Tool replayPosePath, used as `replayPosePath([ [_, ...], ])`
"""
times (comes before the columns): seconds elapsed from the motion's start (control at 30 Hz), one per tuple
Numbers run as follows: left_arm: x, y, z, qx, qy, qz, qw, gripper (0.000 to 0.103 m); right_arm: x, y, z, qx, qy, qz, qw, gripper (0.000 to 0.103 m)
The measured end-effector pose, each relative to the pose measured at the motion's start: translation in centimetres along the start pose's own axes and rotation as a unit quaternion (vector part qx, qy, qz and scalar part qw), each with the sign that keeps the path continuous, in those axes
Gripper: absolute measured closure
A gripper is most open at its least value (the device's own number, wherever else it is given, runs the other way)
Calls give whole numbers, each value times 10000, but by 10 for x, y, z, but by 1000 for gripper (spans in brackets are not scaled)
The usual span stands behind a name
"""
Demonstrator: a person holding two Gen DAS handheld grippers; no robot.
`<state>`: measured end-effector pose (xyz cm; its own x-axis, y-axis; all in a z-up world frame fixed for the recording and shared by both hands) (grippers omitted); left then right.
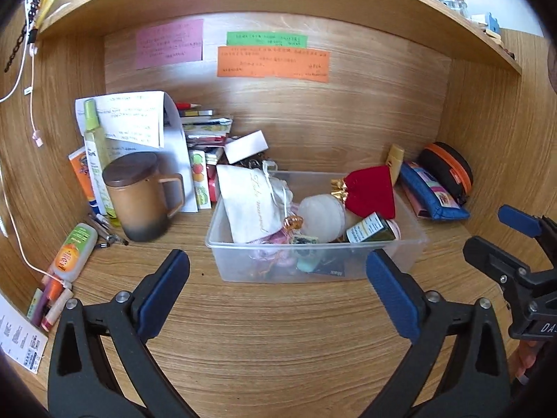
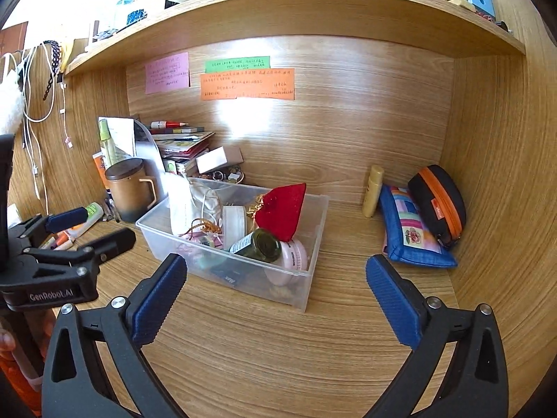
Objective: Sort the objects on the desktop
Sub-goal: 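Open both tools and withdraw them from the clear bin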
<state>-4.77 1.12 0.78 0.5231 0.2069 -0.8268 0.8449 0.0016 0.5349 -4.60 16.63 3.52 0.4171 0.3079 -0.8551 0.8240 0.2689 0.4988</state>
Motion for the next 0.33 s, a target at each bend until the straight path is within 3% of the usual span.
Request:
replayPosePath([
  [0.33, 2, -5, -5, -88, -86, -70, 9999, 0, -1, -10, -8, 47, -103, 96, 9999, 0],
])
Point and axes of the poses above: each gripper's, at about its wrist camera, not at the fingertips, and y roughly against the way its jaws point, z to its left, x to its underside, the point moved 3 cm from there along -y, roughly the way its jaws point, and after that the axes turned 8 degrees about y, right-handed, at the moved point
